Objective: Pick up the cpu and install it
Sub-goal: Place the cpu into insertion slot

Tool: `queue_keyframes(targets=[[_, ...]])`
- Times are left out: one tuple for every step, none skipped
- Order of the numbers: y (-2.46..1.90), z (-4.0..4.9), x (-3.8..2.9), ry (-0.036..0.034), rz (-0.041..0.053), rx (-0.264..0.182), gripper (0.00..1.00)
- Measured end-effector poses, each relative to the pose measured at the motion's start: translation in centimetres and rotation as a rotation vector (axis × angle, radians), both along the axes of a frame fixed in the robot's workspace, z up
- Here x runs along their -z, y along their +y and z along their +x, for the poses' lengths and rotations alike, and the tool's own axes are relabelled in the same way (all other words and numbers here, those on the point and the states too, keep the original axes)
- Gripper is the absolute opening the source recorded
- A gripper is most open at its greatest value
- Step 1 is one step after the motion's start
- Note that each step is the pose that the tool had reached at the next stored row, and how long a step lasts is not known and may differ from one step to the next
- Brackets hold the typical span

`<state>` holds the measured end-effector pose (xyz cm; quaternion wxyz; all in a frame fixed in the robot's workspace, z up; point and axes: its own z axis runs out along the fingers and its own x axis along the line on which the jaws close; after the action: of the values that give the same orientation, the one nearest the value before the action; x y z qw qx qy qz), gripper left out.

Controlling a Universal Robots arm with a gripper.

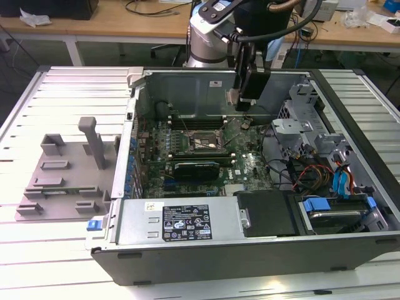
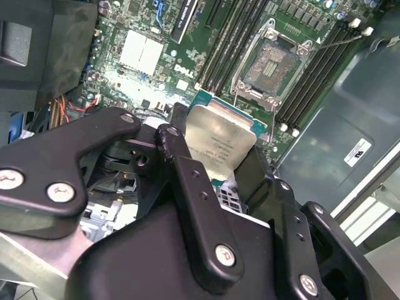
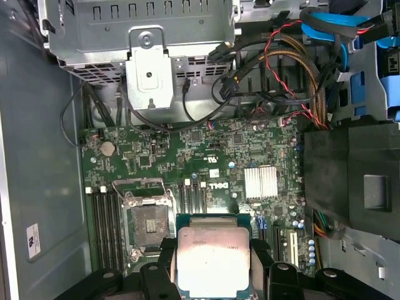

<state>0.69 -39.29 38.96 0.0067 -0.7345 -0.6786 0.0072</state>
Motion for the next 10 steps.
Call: queue_keyframes(targets=[[0.01, 0.00, 0.04, 0.0000, 0.0001, 0.000, 0.55], [0.00, 0.00, 0.10, 0.0000, -0.0001, 0.000, 0.55], [0.00, 0.00, 0.16, 0.0000, -0.0001, 0.000, 0.55], [0.00, 0.00, 0.26, 0.0000, -0.0001, 0.000, 0.55], [0.00, 0.00, 0.33, 0.0000, -0.0001, 0.000, 0.55], [0.00, 0.00, 0.44, 0.0000, 0.0000, 0.000, 0.55], [0.00, 0.00, 0.53, -0.0001, 0.0000, 0.000, 0.55], [0.00, 0.00, 0.61, 0.0000, -0.0001, 0.000, 0.55], [0.00, 0.00, 0.68, 0.0000, -0.0001, 0.000, 0.55], [0.00, 0.00, 0.77, 0.0000, -0.0001, 0.000, 0.55]])
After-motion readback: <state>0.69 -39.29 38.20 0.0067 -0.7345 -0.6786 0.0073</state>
